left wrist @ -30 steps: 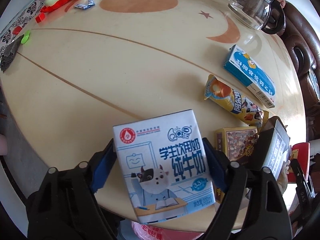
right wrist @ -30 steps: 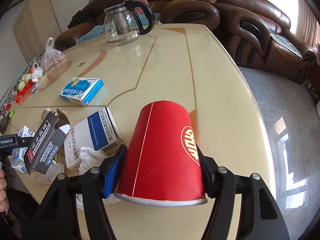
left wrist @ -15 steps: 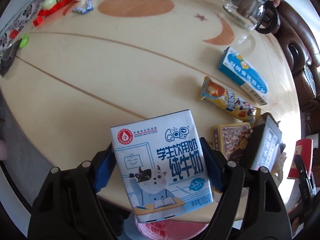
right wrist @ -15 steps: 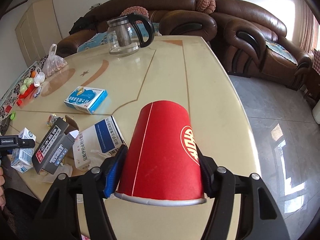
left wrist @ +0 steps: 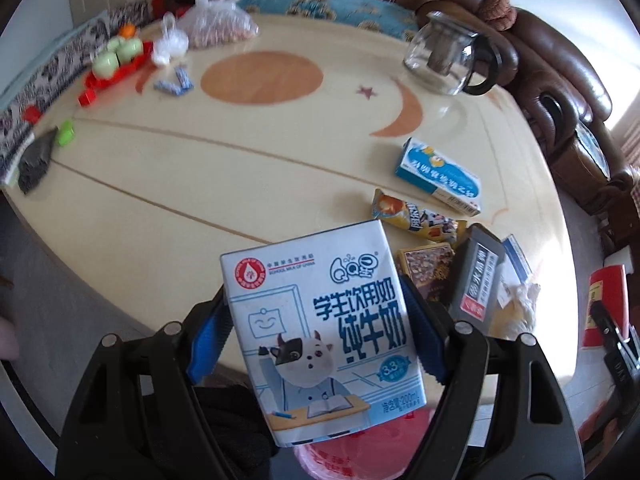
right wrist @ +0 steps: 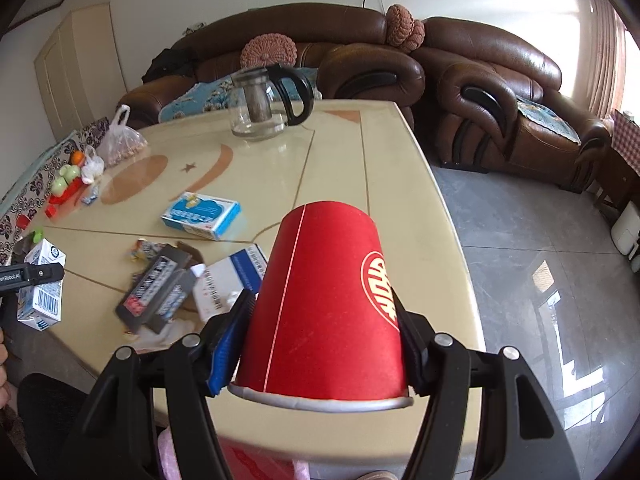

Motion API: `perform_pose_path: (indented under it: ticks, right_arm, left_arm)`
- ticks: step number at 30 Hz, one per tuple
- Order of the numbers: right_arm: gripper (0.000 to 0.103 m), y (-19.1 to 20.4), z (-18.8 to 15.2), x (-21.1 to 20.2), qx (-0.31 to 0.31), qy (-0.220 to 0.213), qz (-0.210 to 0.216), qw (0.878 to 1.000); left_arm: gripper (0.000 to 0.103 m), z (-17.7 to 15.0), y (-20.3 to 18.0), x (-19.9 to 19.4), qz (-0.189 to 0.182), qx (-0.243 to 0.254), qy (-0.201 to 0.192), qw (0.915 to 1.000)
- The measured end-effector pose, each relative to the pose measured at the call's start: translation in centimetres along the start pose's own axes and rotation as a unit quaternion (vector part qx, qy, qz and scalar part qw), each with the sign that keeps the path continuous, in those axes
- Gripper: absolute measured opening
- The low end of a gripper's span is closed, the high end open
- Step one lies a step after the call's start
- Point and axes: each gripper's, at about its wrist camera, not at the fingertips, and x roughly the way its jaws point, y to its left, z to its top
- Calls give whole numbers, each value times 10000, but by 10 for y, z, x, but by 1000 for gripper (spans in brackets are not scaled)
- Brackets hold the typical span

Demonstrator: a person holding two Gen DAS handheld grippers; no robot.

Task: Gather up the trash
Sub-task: 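Carry the milk carton and red cup with both tools over the pink trash bin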

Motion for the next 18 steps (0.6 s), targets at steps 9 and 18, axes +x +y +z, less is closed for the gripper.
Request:
perform_pose_path:
  ticks: [9,18]
  right_arm:
    - [63,30,-21,-66,-205,-263,99,9994]
    - [63,65,-54,-114,-469,-355,265,9979]
  left_arm:
    - [76,-32,-4,-50,-157,608,-353,9974]
    - [77,-73,-10,-78,-302,1011,-458,9934]
